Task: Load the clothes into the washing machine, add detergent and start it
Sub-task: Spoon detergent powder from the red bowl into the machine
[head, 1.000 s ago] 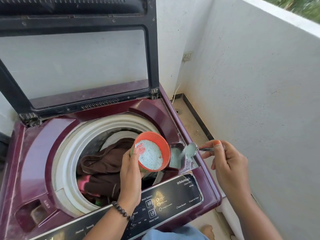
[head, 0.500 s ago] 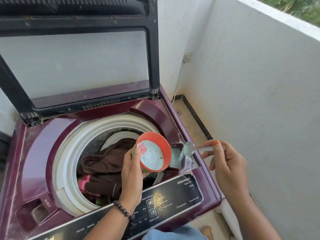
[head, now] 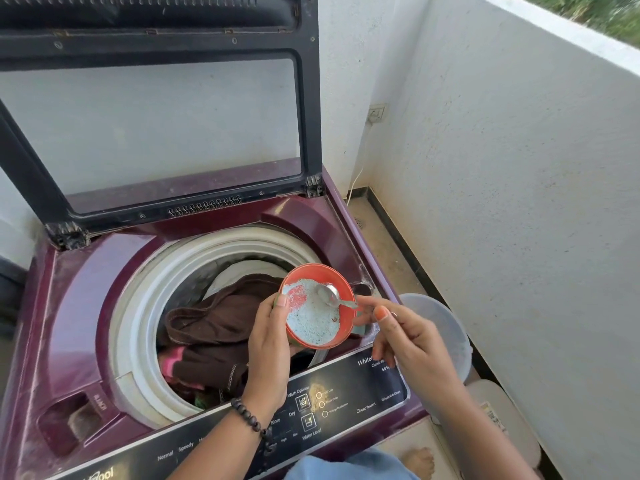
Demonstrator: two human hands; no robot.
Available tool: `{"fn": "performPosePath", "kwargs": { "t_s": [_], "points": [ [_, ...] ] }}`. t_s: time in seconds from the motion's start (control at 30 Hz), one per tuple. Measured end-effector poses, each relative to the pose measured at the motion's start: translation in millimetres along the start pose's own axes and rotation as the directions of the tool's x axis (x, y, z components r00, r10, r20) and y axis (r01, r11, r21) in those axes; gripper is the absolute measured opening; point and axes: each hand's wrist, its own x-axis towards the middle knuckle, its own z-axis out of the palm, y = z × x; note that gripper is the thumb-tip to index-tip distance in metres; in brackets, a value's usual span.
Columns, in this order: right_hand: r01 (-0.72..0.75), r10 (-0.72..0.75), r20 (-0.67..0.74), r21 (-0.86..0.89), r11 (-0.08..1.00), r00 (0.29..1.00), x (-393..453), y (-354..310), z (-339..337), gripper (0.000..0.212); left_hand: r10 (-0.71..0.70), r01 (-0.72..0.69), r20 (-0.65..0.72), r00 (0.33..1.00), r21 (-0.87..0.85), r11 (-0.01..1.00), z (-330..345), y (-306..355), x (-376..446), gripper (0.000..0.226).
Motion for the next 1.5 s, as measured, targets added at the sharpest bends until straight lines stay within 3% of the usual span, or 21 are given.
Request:
{"fn": "performPosePath", "kwargs": {
  "t_s": [0.23, 0.47, 0.57, 0.67, 0.83, 1.0, 1.13, 1.27, 1.5],
  "points": [
    [-0.077, 0.076, 0.038, 0.027, 0.997, 0.996, -5.5, -0.3, -0.5, 0.028, 0.001, -0.001, 0.002, 1.0, -0.044, 0.999, 1.4, 2.0, -0.7, 0.026],
    [-0.202, 0.188, 0.083, 0.224, 0.953, 0.979, -5.9, 2.2, 1.5, 0.034, 0.085, -0.089, 0.059, 0.995, 0.058, 0.994, 1.8, -0.5, -4.4, 0.042],
    [-0.276, 0.287, 0.026, 0.366, 0.889, 0.958, -4.1, 7.4, 2.2, 0.037, 0.104, -0.111, 0.091, 0.99, 0.077, 0.991, 2.4, 1.0, -7.0, 0.042],
    [-0.32, 0.399, -0.038, 0.529, 0.786, 0.916, -1.0, 12.0, -0.8, 0.037, 0.095, -0.102, 0.102, 0.99, 0.067, 0.993, 3.3, 3.4, -8.2, 0.027],
    [-0.349, 0.45, -0.024, 0.595, 0.724, 0.892, 2.7, 13.0, -4.9, 0.034, 0.079, -0.087, 0.114, 0.99, 0.068, 0.994, 2.8, 2.4, -7.4, 0.031],
    [-0.36, 0.452, -0.006, 0.596, 0.718, 0.892, 4.2, 13.0, -7.8, 0.034, 0.061, -0.065, 0.107, 0.992, 0.041, 0.997, 4.6, 3.2, -7.4, 0.031],
    [-0.216, 0.366, -0.161, 0.571, 0.792, 0.917, 6.9, 10.5, -17.4, 0.034, 0.044, -0.045, 0.052, 0.998, 0.031, 0.999, 3.8, 2.2, -5.1, 0.033],
    [-0.081, 0.238, -0.339, 0.417, 0.905, 0.91, 7.0, 3.8, -34.2, 0.037, 0.004, -0.007, -0.032, 0.999, -0.07, 0.997, 5.7, 4.6, -2.1, 0.029],
    [-0.004, 0.087, -0.43, 0.191, 0.982, 0.899, 6.3, -2.9, -34.4, 0.034, -0.014, 0.006, -0.07, 0.997, -0.106, 0.994, 4.5, 5.6, -0.2, 0.031]
  ]
}}
